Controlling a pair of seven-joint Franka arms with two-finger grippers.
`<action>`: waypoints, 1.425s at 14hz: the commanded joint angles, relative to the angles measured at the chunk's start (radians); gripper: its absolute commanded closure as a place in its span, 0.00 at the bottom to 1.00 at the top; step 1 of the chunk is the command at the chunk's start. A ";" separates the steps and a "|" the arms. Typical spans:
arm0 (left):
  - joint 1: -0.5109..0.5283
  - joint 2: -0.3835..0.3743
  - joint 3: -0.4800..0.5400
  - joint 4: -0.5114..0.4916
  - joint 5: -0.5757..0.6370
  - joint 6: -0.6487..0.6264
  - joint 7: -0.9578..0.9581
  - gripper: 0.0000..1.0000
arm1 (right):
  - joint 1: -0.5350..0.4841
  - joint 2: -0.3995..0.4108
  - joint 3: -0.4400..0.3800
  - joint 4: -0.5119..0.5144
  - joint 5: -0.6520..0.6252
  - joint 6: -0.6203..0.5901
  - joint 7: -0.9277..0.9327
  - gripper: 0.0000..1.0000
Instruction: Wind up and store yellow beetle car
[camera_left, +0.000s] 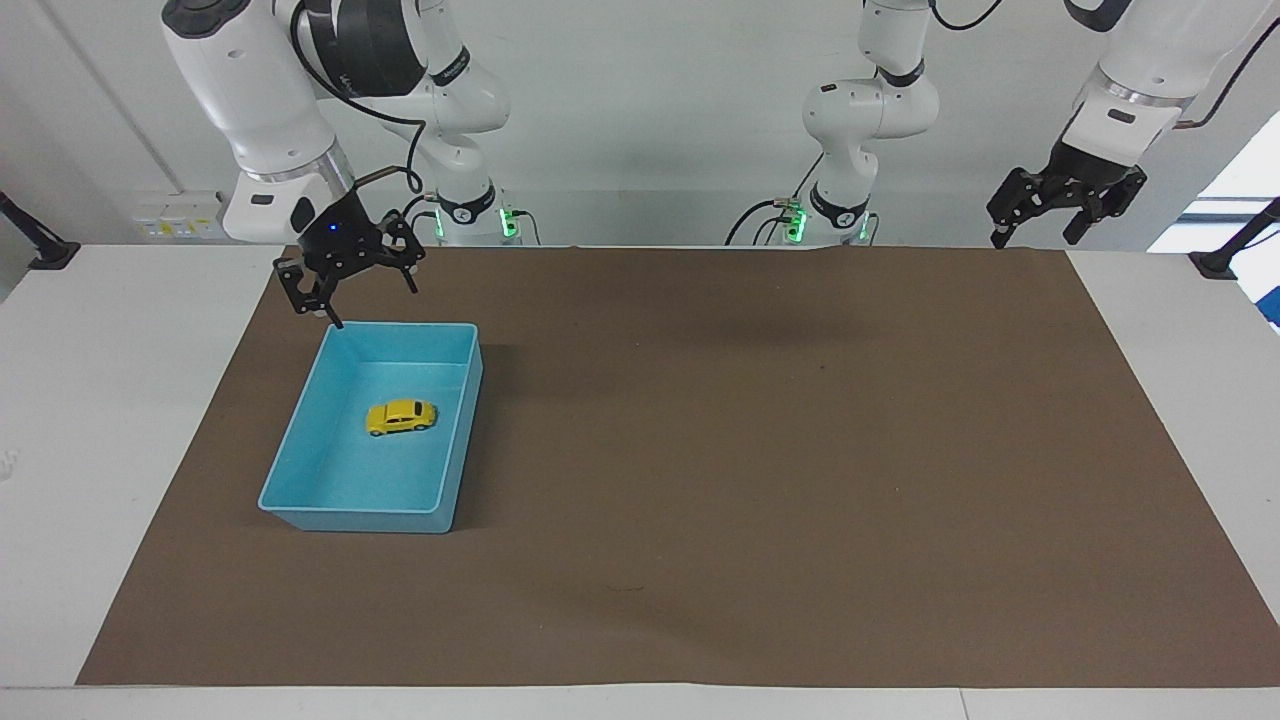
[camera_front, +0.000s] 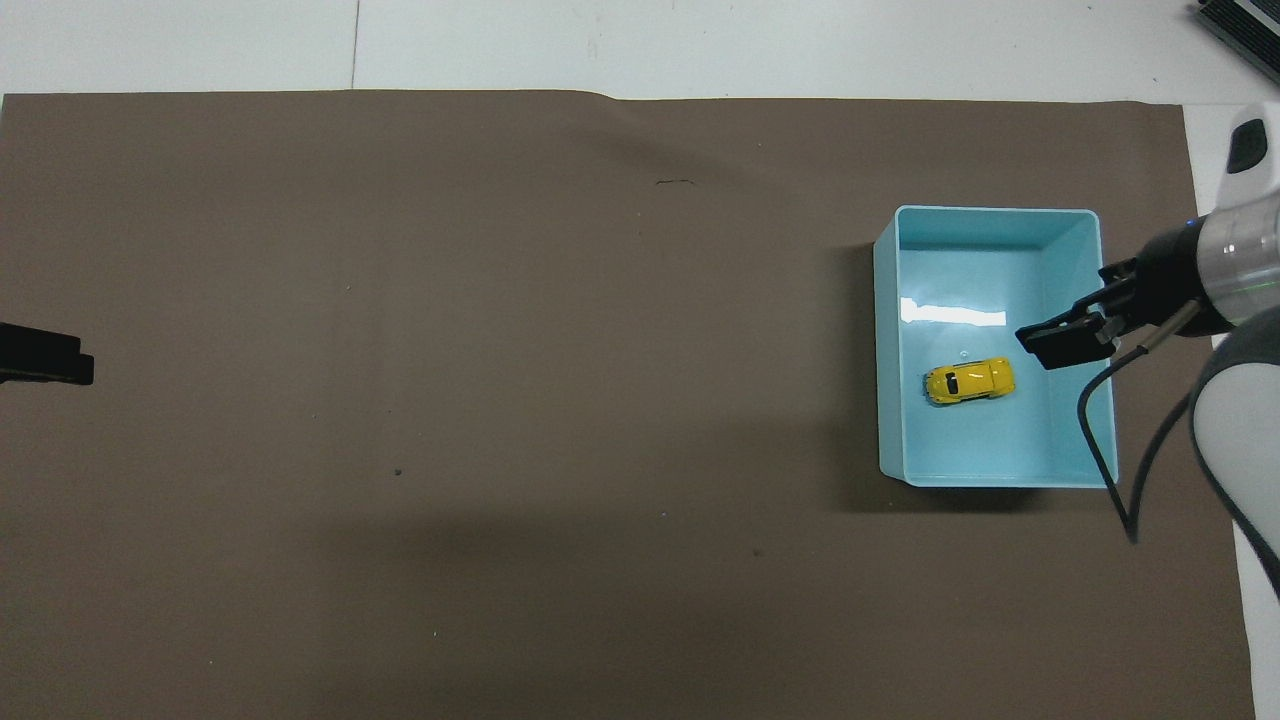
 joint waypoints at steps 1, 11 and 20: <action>0.021 -0.009 -0.012 0.004 -0.010 -0.015 0.004 0.00 | 0.004 -0.001 -0.030 0.015 0.011 -0.046 0.052 0.00; 0.021 -0.009 -0.012 0.004 -0.010 -0.015 0.004 0.00 | 0.004 -0.001 -0.116 0.086 0.011 -0.190 0.346 0.00; 0.021 -0.009 -0.012 0.004 -0.011 -0.015 0.004 0.00 | 0.004 0.004 -0.049 0.133 -0.006 -0.251 0.551 0.00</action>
